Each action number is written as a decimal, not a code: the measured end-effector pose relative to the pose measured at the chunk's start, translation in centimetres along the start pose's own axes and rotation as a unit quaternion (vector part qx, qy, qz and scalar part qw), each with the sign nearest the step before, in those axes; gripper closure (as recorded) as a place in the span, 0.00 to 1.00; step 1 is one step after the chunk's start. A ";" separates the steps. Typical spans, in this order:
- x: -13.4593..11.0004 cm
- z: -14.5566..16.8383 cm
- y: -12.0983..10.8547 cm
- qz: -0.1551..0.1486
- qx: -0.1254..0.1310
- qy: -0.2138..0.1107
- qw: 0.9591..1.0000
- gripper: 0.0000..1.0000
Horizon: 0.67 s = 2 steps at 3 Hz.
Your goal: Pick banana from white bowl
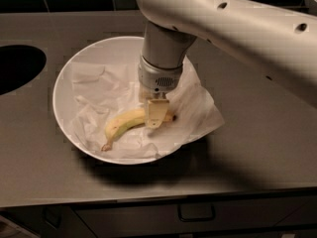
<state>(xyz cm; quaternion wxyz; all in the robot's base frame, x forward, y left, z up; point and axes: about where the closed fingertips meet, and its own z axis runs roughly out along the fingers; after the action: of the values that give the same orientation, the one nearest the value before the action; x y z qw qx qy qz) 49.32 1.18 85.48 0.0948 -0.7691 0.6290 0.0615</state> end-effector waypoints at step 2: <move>0.5 0.9 -0.2 0.004 -0.007 -0.004 1.000 0.45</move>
Offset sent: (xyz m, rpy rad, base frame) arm 0.0063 -0.0073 -0.0192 0.0063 0.0401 -0.0144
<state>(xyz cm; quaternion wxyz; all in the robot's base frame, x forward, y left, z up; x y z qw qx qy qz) 49.58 0.97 84.56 0.0914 -0.7673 0.6309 0.0696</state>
